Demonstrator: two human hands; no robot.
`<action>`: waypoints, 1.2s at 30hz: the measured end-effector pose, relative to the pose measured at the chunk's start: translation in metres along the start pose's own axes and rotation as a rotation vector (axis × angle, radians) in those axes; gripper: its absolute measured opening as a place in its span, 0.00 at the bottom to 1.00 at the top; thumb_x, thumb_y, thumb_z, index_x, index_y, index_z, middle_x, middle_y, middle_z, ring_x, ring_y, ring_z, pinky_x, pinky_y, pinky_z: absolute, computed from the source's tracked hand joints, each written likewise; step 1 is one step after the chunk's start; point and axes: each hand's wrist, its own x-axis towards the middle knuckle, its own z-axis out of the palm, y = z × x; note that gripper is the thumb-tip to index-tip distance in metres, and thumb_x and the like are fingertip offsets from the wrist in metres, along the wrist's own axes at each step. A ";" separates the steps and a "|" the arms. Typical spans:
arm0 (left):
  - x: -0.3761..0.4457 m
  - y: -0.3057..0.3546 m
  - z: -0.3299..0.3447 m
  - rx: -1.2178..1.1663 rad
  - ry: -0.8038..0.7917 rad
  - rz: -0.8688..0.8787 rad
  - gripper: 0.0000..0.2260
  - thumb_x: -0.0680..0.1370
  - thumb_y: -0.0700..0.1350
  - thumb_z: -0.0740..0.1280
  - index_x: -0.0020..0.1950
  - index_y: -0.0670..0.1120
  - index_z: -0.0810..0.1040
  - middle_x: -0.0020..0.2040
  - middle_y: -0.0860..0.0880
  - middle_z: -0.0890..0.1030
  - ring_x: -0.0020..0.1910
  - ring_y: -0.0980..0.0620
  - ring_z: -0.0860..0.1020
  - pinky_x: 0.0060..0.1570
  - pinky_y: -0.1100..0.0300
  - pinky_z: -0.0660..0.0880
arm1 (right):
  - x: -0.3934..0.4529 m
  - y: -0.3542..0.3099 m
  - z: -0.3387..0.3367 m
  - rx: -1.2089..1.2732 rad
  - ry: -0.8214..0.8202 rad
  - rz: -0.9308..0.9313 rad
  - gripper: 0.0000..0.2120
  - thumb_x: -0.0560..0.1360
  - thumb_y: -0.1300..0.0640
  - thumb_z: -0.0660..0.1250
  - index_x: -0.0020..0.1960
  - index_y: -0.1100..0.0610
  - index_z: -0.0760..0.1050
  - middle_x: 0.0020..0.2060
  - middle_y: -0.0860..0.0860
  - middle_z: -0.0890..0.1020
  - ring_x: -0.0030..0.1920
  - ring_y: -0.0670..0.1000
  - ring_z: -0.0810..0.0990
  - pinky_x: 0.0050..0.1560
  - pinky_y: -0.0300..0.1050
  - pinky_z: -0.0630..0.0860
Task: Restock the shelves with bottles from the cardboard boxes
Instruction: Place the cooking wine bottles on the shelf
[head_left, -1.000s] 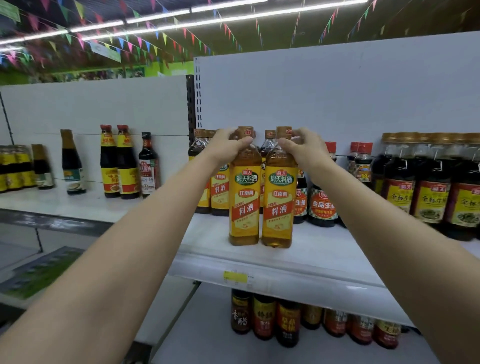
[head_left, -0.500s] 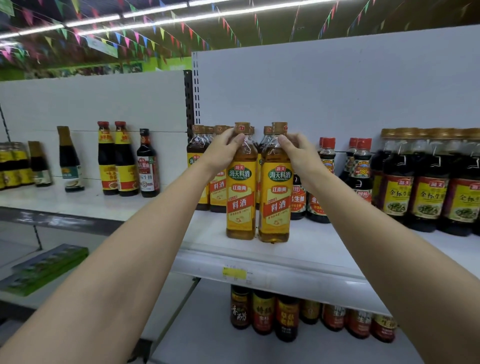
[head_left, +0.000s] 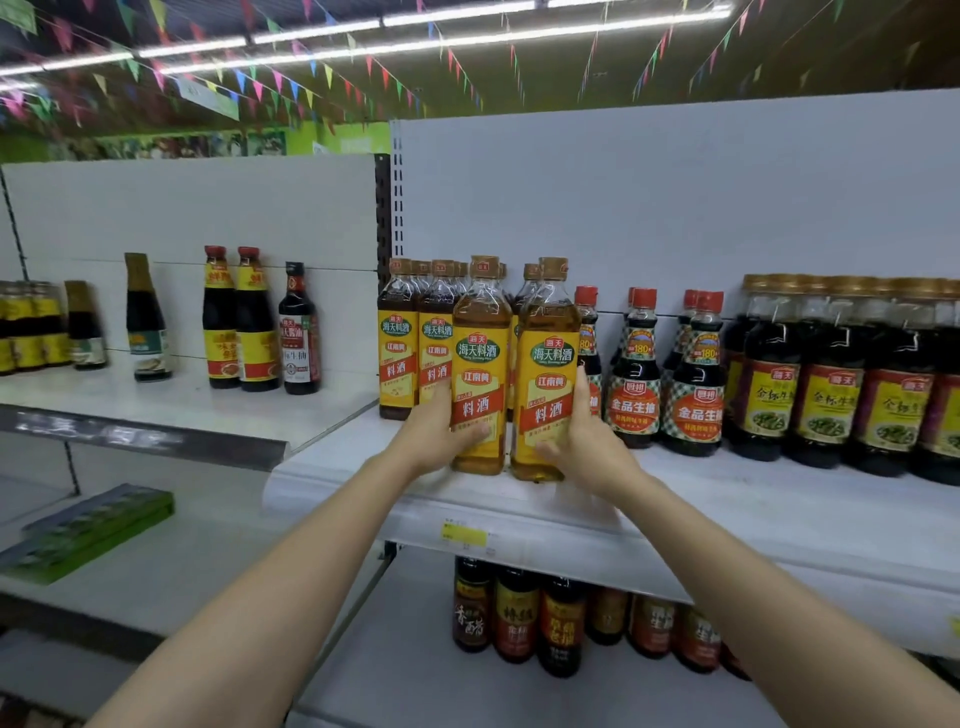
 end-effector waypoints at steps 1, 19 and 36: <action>0.000 0.000 0.001 -0.007 0.010 -0.010 0.34 0.75 0.50 0.70 0.75 0.47 0.55 0.69 0.47 0.71 0.66 0.47 0.72 0.65 0.49 0.70 | -0.001 0.000 0.002 -0.001 0.010 0.010 0.50 0.76 0.50 0.67 0.74 0.46 0.26 0.61 0.56 0.77 0.54 0.59 0.79 0.57 0.58 0.76; 0.013 -0.003 0.012 0.021 0.063 -0.069 0.31 0.76 0.45 0.69 0.74 0.46 0.56 0.69 0.46 0.71 0.67 0.45 0.70 0.65 0.48 0.70 | 0.020 -0.007 0.021 -0.060 0.063 0.116 0.44 0.77 0.50 0.66 0.75 0.50 0.34 0.57 0.57 0.79 0.53 0.60 0.79 0.53 0.56 0.76; 0.067 -0.018 0.016 0.129 0.128 -0.205 0.25 0.76 0.47 0.70 0.68 0.43 0.63 0.63 0.44 0.75 0.62 0.43 0.75 0.59 0.49 0.73 | 0.063 -0.025 0.026 -0.256 0.049 0.243 0.27 0.76 0.47 0.67 0.65 0.60 0.58 0.59 0.57 0.77 0.58 0.59 0.77 0.50 0.51 0.71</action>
